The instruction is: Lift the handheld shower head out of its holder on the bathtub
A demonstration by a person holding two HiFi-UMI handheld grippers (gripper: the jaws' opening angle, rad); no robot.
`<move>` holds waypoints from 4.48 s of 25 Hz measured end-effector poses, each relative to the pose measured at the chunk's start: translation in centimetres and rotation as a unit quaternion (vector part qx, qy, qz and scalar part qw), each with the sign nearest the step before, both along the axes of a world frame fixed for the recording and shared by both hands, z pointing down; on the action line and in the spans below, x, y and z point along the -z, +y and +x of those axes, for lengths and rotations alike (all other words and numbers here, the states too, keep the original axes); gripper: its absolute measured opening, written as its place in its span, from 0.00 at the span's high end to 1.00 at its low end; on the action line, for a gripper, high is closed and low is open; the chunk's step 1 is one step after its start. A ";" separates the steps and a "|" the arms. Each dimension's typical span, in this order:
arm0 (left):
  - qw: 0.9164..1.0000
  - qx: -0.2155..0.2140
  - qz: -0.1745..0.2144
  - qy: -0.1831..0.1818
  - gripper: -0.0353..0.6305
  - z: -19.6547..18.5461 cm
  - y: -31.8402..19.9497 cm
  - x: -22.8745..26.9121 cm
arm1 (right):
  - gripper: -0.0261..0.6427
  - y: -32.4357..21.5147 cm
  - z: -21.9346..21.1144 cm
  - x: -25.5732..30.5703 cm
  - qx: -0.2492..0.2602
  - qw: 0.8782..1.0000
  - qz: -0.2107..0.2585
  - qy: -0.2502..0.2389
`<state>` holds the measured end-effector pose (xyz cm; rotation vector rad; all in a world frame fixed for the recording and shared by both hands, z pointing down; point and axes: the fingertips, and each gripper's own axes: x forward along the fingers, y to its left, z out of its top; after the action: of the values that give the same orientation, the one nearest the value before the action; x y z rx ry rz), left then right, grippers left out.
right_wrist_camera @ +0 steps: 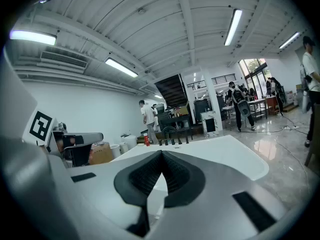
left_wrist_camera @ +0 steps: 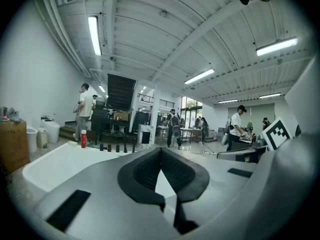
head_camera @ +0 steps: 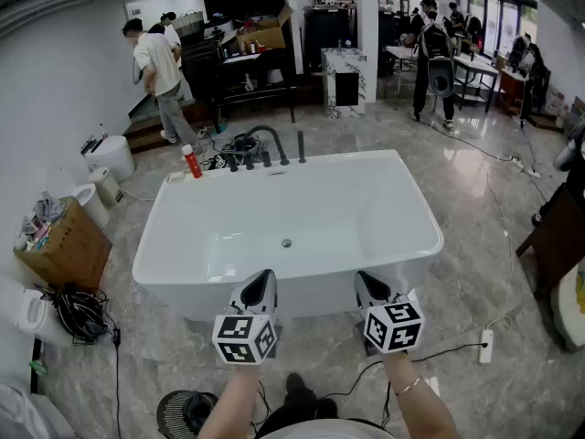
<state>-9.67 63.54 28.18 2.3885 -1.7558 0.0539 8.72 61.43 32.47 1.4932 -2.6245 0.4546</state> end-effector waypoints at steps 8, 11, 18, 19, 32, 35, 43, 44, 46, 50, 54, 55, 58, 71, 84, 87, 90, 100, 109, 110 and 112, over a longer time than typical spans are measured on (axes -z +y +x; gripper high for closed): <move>1.000 0.000 0.008 0.005 0.93 1.3 1.2 -0.2 | 0.95 1.3 1.3 0.1 0.009 1.000 0.015 0.004; 1.000 0.003 0.009 0.004 0.93 1.7 1.4 0.0 | 0.95 1.5 1.8 0.3 0.008 1.000 0.015 -0.001; 1.000 0.005 0.006 0.001 0.92 1.9 -0.2 -0.5 | 0.95 0.5 2.4 -0.1 0.002 1.000 0.011 -0.010; 1.000 0.005 0.005 0.002 0.92 1.9 -1.1 -0.8 | 0.95 -0.2 2.4 -0.5 0.001 1.000 0.009 -0.011; 1.000 -0.005 -0.009 0.007 0.76 -4.2 -24.8 -3.9 | 0.95 -22.9 -4.5 -3.2 -0.002 1.000 -0.011 -0.023; 1.000 -0.007 -0.018 0.006 0.74 -6.5 -32.0 -4.4 | 0.95 -29.9 -7.0 -3.6 -0.002 1.000 -0.021 -0.023; 0.999 -0.019 -0.039 0.006 0.70 -10.3 -49.0 -5.5 | 0.95 -46.4 -11.0 -4.2 -0.010 0.999 -0.040 -0.021; 0.999 -0.020 -0.042 0.006 0.70 -10.7 -50.8 -5.7 | 0.95 -48.1 -11.4 -4.5 -0.011 0.999 -0.042 -0.022; 0.999 -0.022 -0.045 0.007 0.70 -11.2 -53.7 -6.2 | 0.95 -50.8 -12.0 -5.1 -0.014 0.999 -0.046 -0.024; 0.998 -0.028 -0.047 0.005 0.68 -11.4 -58.2 -6.8 | 0.95 -54.8 -12.2 -6.2 -0.020 0.998 -0.056 -0.025; 0.998 -0.031 -0.048 0.003 0.67 -11.5 -61.1 -7.3 | 0.95 -57.0 -12.1 -7.1 -0.024 0.997 -0.064 -0.024; 0.998 -0.032 -0.048 0.003 0.67 -11.3 -61.7 -7.5 | 0.95 -57.4 -11.9 -7.4 -0.024 0.997 -0.066 -0.023; 0.998 -0.032 -0.044 0.000 0.66 -10.7 -63.8 -7.6 | 0.95 -59.1 -11.5 -8.0 -0.021 0.997 -0.070 -0.023; 0.997 0.014 -0.081 -0.012 0.65 -5.8 -85.8 -12.5 | 0.95 -81.3 -7.1 -11.2 0.036 0.995 -0.086 -0.030; 0.993 0.044 -0.102 -0.041 0.65 0.2 -113.6 -25.1 | 0.95 -106.7 -1.1 -22.8 0.060 0.992 -0.106 -0.027; 0.992 0.044 -0.106 -0.046 0.65 -0.4 -118.0 -28.6 | 0.95 -110.2 -1.7 -25.7 0.054 0.992 -0.107 -0.028; 0.993 0.040 -0.103 -0.051 0.64 -2.7 -122.5 -33.7 | 0.95 -113.7 -4.0 -30.9 0.047 0.993 -0.105 -0.027; 0.993 0.026 -0.102 -0.058 0.63 -4.7 -132.2 -40.1 | 0.95 -119.4 -7.1 -37.8 0.038 0.993 -0.108 -0.014; 0.991 0.022 -0.120 -0.059 0.61 -5.7 -138.4 -45.2 | 0.95 -122.4 -9.1 -41.9 0.023 0.992 -0.120 -0.020; 0.990 0.021 -0.123 -0.060 0.61 -5.9 -139.0 -45.9 | 0.95 -122.6 -9.3 -42.5 0.021 0.992 -0.121 -0.021; 0.990 0.020 -0.127 -0.065 0.60 -6.3 -140.4 -47.3 | 0.95 -122.9 -9.7 -43.8 0.017 0.992 -0.124 -0.022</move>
<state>-15.95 -76.90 75.52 2.2105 -1.7311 0.4106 -0.95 -61.48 76.31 1.3729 -2.5074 0.7854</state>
